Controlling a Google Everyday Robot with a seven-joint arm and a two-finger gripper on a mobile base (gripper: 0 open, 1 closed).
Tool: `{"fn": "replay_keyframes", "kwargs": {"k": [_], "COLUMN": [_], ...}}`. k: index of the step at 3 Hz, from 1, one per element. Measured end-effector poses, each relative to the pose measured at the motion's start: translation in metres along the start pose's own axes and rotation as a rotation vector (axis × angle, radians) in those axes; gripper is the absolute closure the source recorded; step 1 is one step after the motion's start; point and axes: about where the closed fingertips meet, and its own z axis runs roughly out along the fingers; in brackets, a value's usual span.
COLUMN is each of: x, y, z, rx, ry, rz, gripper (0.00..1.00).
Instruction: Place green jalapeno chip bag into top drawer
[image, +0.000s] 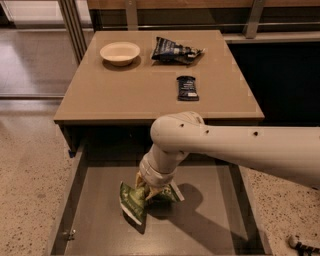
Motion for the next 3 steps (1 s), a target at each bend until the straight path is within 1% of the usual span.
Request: {"fn": "replay_keyframes", "kwargs": {"k": [1, 2, 3], "x": [0.0007, 0.0007, 0.0007], "y": [-0.0006, -0.0006, -0.0006], "z": [0.0039, 0.0039, 0.0039], "rx": [-0.006, -0.006, -0.006], "ry": [0.002, 0.002, 0.002], "rz": [-0.003, -0.003, -0.003], "gripper": [0.87, 0.56, 0.32]}}
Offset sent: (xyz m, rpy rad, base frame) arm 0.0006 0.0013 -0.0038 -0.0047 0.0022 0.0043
